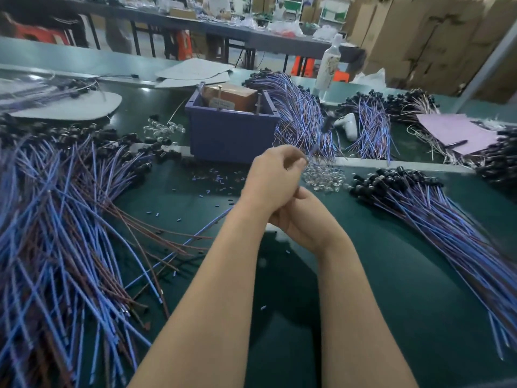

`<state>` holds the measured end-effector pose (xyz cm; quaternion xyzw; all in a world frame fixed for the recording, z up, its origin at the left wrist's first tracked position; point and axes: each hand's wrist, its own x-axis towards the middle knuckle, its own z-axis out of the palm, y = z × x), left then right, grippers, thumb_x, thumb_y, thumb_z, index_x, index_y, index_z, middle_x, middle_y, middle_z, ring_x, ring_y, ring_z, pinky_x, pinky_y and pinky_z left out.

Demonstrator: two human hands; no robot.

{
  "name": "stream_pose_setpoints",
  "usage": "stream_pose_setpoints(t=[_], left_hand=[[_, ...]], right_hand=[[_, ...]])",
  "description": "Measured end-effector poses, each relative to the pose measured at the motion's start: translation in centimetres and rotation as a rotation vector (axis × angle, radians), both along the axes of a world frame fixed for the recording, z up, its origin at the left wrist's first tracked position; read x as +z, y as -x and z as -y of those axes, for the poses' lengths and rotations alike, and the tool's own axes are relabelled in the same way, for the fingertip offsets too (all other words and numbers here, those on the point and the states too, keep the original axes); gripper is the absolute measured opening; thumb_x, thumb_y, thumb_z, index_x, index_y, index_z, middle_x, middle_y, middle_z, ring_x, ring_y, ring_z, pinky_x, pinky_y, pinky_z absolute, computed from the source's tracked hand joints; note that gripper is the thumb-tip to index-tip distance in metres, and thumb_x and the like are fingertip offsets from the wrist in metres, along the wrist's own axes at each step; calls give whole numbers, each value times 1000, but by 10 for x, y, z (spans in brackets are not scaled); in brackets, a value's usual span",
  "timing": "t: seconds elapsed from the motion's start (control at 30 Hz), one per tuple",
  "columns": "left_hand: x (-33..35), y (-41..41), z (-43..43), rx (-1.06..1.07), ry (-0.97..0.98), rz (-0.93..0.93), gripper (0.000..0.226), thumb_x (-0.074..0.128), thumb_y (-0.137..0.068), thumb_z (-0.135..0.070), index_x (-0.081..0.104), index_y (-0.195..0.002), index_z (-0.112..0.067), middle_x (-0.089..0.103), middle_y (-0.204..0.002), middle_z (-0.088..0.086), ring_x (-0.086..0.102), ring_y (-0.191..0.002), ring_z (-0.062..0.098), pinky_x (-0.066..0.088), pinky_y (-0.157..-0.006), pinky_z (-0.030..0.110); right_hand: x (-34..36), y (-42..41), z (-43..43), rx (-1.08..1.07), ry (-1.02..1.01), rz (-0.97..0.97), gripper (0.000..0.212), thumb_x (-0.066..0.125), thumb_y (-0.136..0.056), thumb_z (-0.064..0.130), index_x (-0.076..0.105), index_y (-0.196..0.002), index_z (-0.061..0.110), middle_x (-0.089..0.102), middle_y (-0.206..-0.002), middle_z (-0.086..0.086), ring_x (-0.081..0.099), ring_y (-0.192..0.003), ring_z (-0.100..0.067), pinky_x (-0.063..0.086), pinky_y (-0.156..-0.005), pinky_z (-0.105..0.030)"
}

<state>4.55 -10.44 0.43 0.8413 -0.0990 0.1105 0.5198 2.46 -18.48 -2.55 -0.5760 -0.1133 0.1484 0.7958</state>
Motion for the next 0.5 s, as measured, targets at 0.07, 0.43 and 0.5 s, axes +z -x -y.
stream_pose_setpoints(t=[0.07,0.43,0.5], left_hand=[[0,3,6,3,-195,54,18,54,-94,-28,70,-101,-22,68,-104,-3,59,-102,18,44,-92,29],[-31,6,-25,33,-102,-79,19,51,-96,-21,64,-83,-16,61,-66,-9,54,-63,9,44,-64,21],[-32,6,-23,46,-70,-31,19,52,-95,-18,64,-82,-13,60,-65,-10,49,-58,4,36,-55,12]], right_hand=[[-1,-1,2,-74,-57,19,24,37,-98,-2,57,-103,9,67,-96,-6,65,-89,-15,55,-74,-28],[1,-23,25,-810,-508,-97,16,52,-96,13,59,-82,10,64,-61,2,60,-53,-6,54,-57,-17],[-5,-23,12,-628,-227,-30,16,53,-95,13,62,-83,12,64,-67,3,59,-57,-6,53,-60,-17]])
